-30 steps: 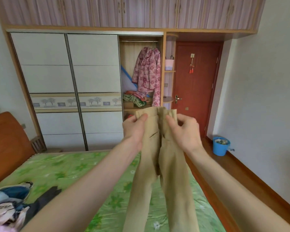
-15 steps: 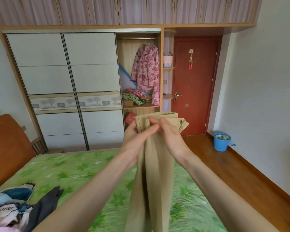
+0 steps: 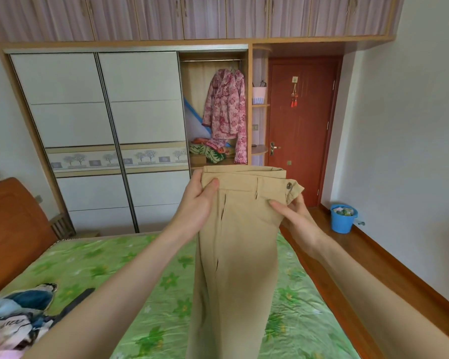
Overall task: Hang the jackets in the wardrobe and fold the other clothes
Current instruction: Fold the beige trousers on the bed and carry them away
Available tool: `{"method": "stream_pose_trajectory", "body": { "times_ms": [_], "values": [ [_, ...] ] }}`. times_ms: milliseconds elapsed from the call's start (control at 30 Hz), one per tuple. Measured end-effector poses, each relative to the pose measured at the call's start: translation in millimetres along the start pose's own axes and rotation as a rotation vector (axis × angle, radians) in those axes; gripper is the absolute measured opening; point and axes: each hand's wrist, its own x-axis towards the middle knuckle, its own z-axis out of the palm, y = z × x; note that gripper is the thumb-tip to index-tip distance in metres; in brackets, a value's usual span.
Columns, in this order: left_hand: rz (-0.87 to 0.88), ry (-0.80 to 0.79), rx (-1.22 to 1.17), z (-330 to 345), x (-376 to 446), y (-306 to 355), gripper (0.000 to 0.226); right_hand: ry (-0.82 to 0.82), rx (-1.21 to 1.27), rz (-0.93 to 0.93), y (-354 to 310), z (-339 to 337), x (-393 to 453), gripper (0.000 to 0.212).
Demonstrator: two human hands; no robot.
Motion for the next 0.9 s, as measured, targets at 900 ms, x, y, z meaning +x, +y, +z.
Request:
{"method": "stream_pose_trajectory", "body": {
  "times_ms": [900],
  "values": [
    [0.288,-0.191,0.276,-87.6,41.6,153.9,0.019,-0.271,-0.812,-0.433,-260.3,32.9,-21.7,0.039]
  ]
}}
